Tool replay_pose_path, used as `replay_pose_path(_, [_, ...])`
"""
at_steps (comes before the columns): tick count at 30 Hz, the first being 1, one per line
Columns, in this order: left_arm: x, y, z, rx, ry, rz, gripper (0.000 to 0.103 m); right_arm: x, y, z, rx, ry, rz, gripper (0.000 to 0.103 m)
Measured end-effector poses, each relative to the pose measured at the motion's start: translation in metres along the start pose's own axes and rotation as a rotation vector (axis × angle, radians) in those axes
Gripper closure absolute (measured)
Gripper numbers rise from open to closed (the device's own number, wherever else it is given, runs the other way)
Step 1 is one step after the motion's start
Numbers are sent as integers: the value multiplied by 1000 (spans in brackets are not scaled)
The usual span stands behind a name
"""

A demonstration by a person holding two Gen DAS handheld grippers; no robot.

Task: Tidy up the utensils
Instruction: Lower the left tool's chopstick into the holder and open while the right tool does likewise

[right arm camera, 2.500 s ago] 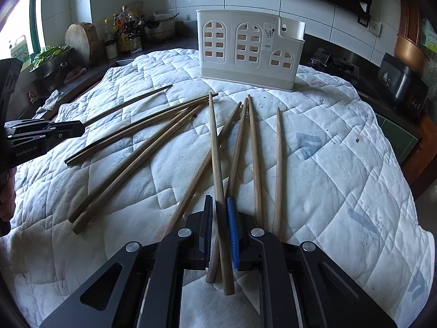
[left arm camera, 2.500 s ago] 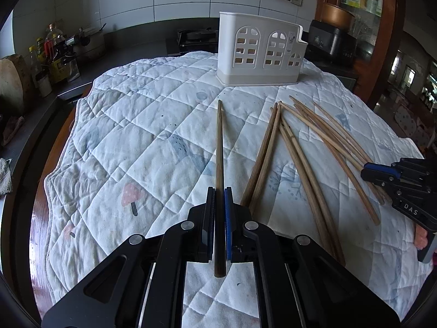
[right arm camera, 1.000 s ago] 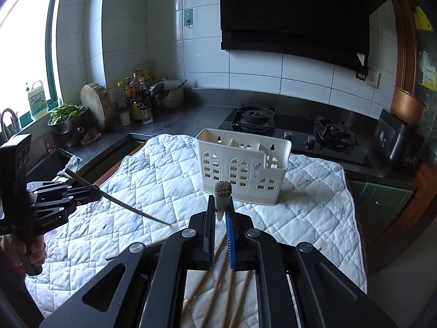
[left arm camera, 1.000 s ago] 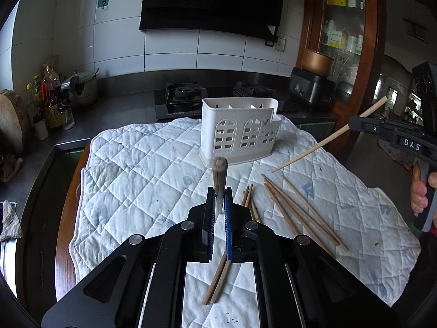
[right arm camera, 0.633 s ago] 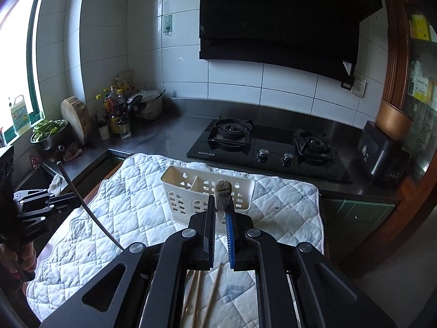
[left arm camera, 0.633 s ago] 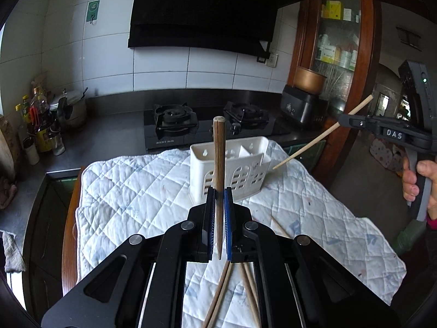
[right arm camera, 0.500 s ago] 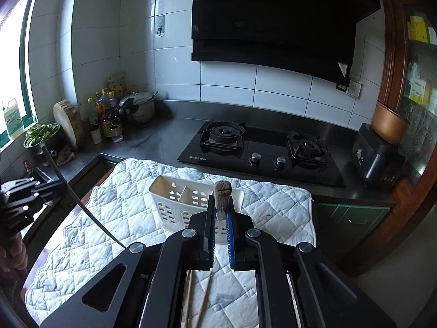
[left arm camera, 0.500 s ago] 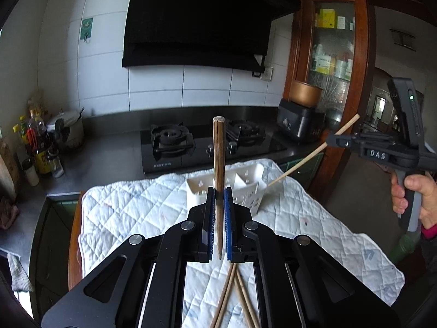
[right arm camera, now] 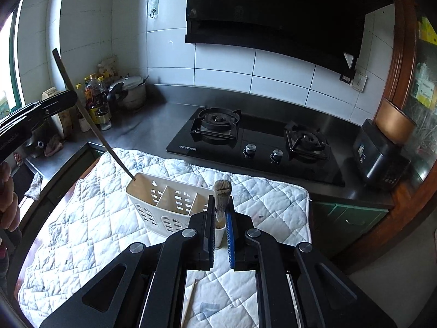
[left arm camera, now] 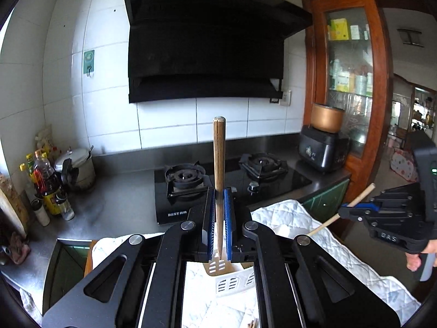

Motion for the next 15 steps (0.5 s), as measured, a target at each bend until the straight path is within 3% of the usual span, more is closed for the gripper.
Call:
replay_pose_path(6, [-10,-38,18,-80,8,-39,98,-3,-18,3,-21,5,-16,96])
replay_pose_path(15, [-36,-68,45,-175,73,-41,98,-4,-44,4,-56,-4,-21,96])
Point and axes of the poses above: each gripper's, at about its wrist camera, not at the fingertips, and y roughly against the way its jaws point, x to its right, z to its underside, the point moved 7 cm from there along -y, roughly the way its jaws point, and after that the axes turned 9 degrees about y, right-handed, at the moved point
